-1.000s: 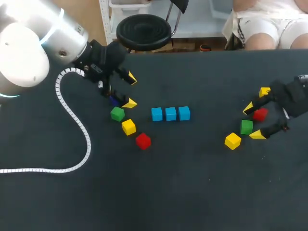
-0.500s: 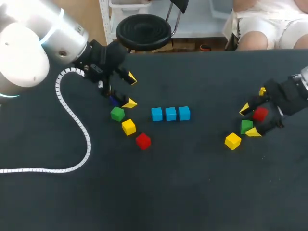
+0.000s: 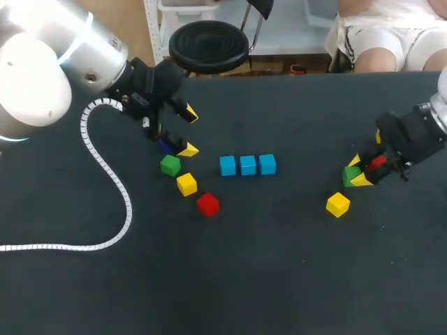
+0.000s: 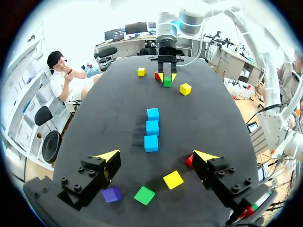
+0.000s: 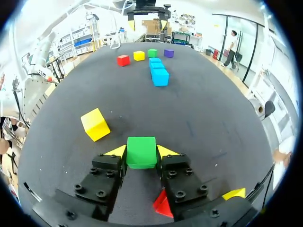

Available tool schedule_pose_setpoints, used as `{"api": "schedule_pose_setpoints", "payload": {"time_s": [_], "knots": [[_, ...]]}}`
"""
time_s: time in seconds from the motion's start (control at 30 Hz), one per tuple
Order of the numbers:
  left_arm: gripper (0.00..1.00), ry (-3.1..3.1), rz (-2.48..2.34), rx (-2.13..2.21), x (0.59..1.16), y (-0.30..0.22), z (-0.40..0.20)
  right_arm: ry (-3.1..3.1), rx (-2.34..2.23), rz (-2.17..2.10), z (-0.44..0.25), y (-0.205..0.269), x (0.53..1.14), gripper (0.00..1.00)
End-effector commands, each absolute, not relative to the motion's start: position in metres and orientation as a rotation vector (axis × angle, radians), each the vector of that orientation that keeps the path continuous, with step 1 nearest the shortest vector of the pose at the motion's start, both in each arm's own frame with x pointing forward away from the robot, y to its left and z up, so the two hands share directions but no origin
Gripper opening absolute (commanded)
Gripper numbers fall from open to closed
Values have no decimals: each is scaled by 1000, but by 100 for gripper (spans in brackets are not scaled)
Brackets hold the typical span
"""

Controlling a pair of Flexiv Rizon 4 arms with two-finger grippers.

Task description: Place the blue cubes, place green cubes on the blue cubes, place the yellow cubes on the green cubes, then place the red cubes on the yellow cubes, and place purple cube on the red cubes.

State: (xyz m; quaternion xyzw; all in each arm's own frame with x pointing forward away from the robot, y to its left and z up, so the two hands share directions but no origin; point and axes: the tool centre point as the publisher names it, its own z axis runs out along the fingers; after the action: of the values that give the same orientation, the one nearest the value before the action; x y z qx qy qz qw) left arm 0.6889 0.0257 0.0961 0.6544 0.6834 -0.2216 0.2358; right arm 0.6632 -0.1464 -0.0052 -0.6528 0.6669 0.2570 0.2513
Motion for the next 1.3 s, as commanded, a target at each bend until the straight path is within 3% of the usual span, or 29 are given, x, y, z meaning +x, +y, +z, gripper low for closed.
{"api": "schedule_pose_setpoints", "payload": {"time_s": [0.03, 0.8, 1.3], "knots": [[100, 1875, -610, 1799, 690, 26, 96, 1804, -1793, 656, 16, -139, 656, 0], [100, 1875, -610, 1799, 690, 26, 96, 1707, -1833, 823, 66, -65, 698, 0], [100, 1875, -610, 1799, 690, 26, 96, 1707, -1833, 823, 66, -65, 698, 0]]}}
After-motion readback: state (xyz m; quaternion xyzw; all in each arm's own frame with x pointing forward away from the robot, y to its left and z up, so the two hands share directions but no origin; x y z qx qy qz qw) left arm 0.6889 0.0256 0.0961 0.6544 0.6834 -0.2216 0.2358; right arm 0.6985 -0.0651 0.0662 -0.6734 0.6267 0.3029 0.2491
